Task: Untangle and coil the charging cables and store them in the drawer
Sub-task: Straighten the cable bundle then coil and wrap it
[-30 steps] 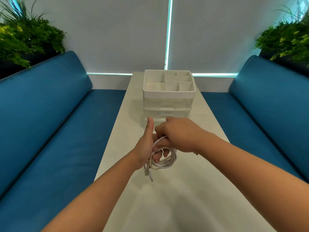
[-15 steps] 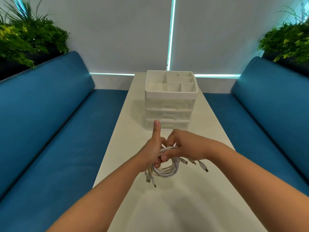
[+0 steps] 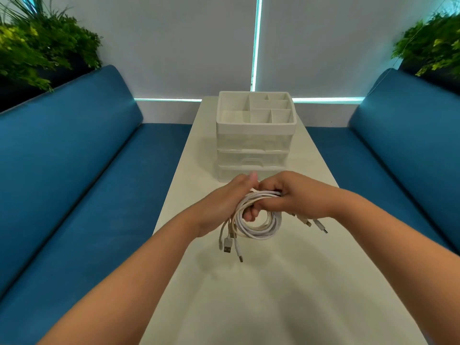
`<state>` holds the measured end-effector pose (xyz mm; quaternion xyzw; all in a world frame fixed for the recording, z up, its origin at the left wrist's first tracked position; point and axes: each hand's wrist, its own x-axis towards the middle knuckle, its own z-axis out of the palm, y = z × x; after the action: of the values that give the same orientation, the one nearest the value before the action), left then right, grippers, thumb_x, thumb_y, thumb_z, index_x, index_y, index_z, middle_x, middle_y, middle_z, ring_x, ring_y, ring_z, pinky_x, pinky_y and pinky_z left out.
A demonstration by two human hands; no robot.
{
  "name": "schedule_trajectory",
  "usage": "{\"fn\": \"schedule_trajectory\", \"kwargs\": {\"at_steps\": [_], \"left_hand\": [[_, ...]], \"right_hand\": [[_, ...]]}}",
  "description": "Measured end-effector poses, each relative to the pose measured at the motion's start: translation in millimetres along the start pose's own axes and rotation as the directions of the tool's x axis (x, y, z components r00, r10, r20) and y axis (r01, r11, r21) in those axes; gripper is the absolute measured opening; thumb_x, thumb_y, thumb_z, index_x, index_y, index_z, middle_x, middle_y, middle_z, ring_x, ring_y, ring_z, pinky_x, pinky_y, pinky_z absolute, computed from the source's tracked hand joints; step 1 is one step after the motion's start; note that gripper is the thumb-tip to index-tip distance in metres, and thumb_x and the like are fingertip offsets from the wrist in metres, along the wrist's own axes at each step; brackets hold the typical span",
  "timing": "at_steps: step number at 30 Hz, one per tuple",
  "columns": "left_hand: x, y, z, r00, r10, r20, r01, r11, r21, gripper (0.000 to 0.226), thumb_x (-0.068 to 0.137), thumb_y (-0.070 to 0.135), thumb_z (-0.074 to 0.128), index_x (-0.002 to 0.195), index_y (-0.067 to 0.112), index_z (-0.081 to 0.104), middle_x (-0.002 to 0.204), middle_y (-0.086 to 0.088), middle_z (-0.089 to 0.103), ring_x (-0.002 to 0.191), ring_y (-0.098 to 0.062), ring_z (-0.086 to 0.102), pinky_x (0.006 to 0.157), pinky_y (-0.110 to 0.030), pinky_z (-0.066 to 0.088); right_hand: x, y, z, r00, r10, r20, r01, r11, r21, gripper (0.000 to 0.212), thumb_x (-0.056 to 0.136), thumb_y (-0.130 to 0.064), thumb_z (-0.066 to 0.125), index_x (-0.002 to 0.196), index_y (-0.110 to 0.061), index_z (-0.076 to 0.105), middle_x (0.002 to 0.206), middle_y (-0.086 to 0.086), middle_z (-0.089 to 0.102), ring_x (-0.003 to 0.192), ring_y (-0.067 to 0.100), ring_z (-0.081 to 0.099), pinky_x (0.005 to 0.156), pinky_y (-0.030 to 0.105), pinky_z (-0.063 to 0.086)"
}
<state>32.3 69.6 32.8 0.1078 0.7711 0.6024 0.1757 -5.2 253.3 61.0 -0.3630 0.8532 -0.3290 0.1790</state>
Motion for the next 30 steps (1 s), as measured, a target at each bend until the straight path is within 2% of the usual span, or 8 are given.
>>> {"fn": "schedule_trajectory", "kwargs": {"at_steps": [5, 7, 10, 16, 19, 23, 27, 30], "left_hand": [[-8.4, -7.0, -6.5, 0.992, 0.114, 0.052, -0.12, 0.987, 0.11, 0.051, 0.086, 0.053, 0.056, 0.132, 0.032, 0.046, 0.089, 0.012, 0.063, 0.086, -0.004, 0.059, 0.082, -0.024, 0.048], [-10.7, -12.2, -3.2, 0.989, 0.15, 0.008, -0.148, 0.965, 0.218, 0.051, 0.09, 0.05, 0.053, 0.137, 0.033, 0.043, 0.106, 0.015, 0.064, 0.096, -0.002, 0.06, 0.088, -0.025, 0.049], [-12.1, -15.8, 3.1, 0.975, 0.22, -0.045, -0.188, 0.909, 0.372, 0.046, 0.095, 0.05, 0.044, 0.136, 0.03, 0.043, 0.12, 0.015, 0.062, 0.108, 0.001, 0.058, 0.094, -0.024, 0.047], [-11.1, -11.5, 4.6, 0.966, 0.259, -0.017, -0.215, 0.835, 0.507, 0.045, 0.094, 0.056, 0.033, 0.116, 0.025, 0.055, 0.101, 0.011, 0.065, 0.09, -0.003, 0.058, 0.078, -0.023, 0.047], [-9.7, -10.0, 4.3, 0.959, 0.284, -0.013, -0.237, 0.825, 0.514, 0.042, 0.096, 0.055, 0.033, 0.105, 0.024, 0.058, 0.087, 0.007, 0.063, 0.076, -0.007, 0.054, 0.07, -0.026, 0.045], [-9.9, -6.2, -2.4, 0.955, 0.293, -0.041, -0.242, 0.854, 0.461, 0.019, 0.1, 0.042, 0.041, 0.091, 0.032, 0.054, 0.068, 0.019, 0.053, 0.063, 0.0, 0.046, 0.059, -0.017, 0.037], [-12.2, 0.3, -3.0, 0.955, 0.294, -0.053, -0.265, 0.917, 0.298, 0.02, 0.099, 0.044, 0.041, 0.092, 0.034, 0.057, 0.073, 0.021, 0.056, 0.072, -0.001, 0.053, 0.082, -0.029, 0.055], [-15.3, 11.1, 1.0, 0.931, 0.353, -0.099, -0.325, 0.92, 0.219, 0.018, 0.101, 0.03, 0.039, 0.1, 0.028, 0.057, 0.076, 0.031, 0.06, 0.076, 0.008, 0.059, 0.077, -0.012, 0.048]], "right_hand": [[-6.6, 5.3, -2.6, 0.996, -0.03, -0.084, 0.038, 0.995, 0.092, 0.026, 0.091, -0.019, 0.064, 0.068, -0.01, 0.057, 0.057, -0.004, 0.046, 0.053, 0.011, 0.04, 0.053, 0.027, 0.034], [-6.4, 8.0, -0.9, 0.996, -0.032, -0.077, 0.04, 0.994, 0.104, 0.033, 0.091, -0.023, 0.065, 0.073, 0.003, 0.054, 0.059, 0.002, 0.046, 0.055, 0.013, 0.041, 0.054, 0.029, 0.035], [-7.5, 8.8, -0.7, 0.999, -0.003, -0.047, 0.009, 0.993, 0.115, 0.044, 0.088, -0.038, 0.065, 0.078, 0.004, 0.057, 0.062, 0.006, 0.052, 0.057, 0.016, 0.047, 0.056, 0.032, 0.04], [-10.7, 0.9, -10.7, 0.992, 0.097, 0.077, -0.095, 0.995, -0.025, 0.055, 0.088, -0.055, 0.055, 0.086, -0.001, 0.057, 0.068, 0.005, 0.044, 0.063, 0.016, 0.04, 0.062, 0.035, 0.037], [-14.6, -7.3, -17.6, 0.982, 0.133, 0.133, -0.11, 0.98, -0.166, 0.059, 0.082, -0.067, 0.044, 0.099, -0.013, 0.062, 0.092, 0.007, 0.055, 0.077, 0.02, 0.052, 0.076, 0.035, 0.047], [-19.2, -12.2, -32.4, 0.972, 0.143, 0.186, -0.117, 0.982, -0.146, 0.028, 0.1, -0.036, 0.043, 0.096, -0.013, 0.059, 0.082, -0.006, 0.055, 0.066, -0.004, 0.05, 0.064, 0.011, 0.041], [-11.5, -2.6, -36.2, 0.996, 0.024, 0.09, -0.01, 0.987, -0.162, 0.022, 0.1, -0.03, 0.043, 0.11, -0.027, 0.063, 0.095, -0.01, 0.059, 0.087, 0.001, 0.053, 0.084, 0.021, 0.044], [-6.5, 7.2, -26.0, 0.993, -0.087, -0.074, 0.07, 0.974, -0.217, 0.041, 0.098, -0.042, 0.036, 0.136, -0.036, 0.049, 0.104, -0.012, 0.056, 0.103, 0.006, 0.051, 0.094, 0.019, 0.039]]}}
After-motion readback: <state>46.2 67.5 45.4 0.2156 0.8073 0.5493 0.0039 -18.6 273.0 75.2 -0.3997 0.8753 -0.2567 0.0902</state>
